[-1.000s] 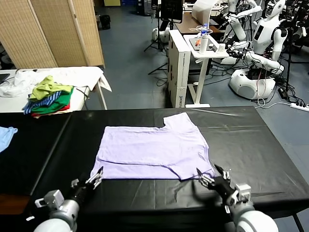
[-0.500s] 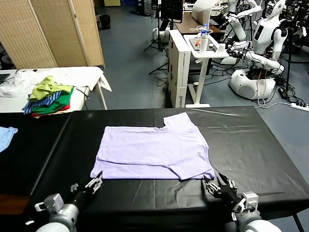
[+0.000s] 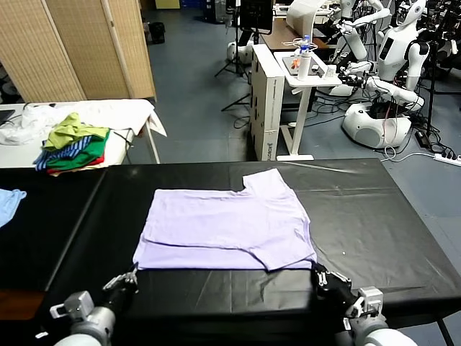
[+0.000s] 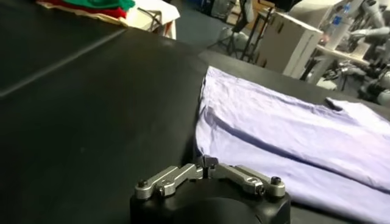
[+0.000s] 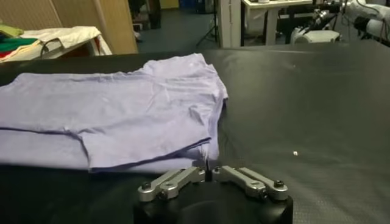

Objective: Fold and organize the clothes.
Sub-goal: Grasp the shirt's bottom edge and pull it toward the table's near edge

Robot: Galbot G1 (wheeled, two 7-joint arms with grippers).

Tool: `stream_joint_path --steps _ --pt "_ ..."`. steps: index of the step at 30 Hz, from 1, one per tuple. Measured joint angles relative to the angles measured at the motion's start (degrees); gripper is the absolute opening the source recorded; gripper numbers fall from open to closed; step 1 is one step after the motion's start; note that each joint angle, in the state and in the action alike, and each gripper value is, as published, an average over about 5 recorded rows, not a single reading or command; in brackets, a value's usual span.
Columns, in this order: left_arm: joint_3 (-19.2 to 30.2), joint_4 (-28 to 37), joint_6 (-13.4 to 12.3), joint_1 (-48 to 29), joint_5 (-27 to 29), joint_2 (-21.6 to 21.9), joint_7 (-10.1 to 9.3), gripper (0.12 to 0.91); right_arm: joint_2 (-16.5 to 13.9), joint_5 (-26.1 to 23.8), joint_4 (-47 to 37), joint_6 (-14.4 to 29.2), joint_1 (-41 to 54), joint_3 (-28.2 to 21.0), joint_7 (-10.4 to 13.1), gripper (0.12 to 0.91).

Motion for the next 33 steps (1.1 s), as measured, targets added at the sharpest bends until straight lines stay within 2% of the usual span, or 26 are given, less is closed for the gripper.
stream_joint_path --steps 10,13,16,20,23,26,28,31,33 --pt "-1.9 -4.6 0.8 7.1 2.6 -0.3 -0.80 0.146 -0.3 -1.7 4.8 -1.2 -5.5 1.4 -0.2 0.140" --pt "-2.4 -5.7 0.7 8.9 2.9 -0.4 -0.83 0.146 -0.2 -1.8 5.3 -1.9 -6.2 1.2 -0.3 0.168" --pt "-2.7 -6.4 1.0 10.1 3.1 -0.8 -1.08 0.146 -0.2 -2.4 5.7 -3.2 -6.9 1.0 -0.4 0.300" --pt "-2.7 -7.5 2.1 11.3 4.4 -1.6 -1.45 0.172 -0.3 -3.0 6.7 -5.1 -8.1 1.3 -0.6 0.563" --pt "-2.9 -8.3 3.0 12.1 5.9 -2.1 -1.25 0.305 -0.6 -2.6 8.0 -6.6 -9.5 2.2 -1.1 0.734" --pt "-3.3 -9.3 4.7 13.0 7.4 -2.8 -0.88 0.496 -1.1 -1.2 9.9 -7.8 -10.8 3.4 -1.2 0.856" --pt "-3.8 -10.2 6.4 13.6 8.0 -3.1 -0.94 0.629 -1.6 0.4 11.2 -8.3 -10.9 4.3 -0.8 0.894" --pt "-4.6 -12.1 8.2 13.8 7.2 -3.0 -1.48 0.799 -2.7 3.9 12.0 -8.7 -8.9 5.6 0.5 0.905" --pt "-5.1 -13.4 8.1 13.1 5.2 -2.6 -1.70 0.864 -3.7 6.7 11.7 -9.0 -5.9 5.7 1.5 0.906"
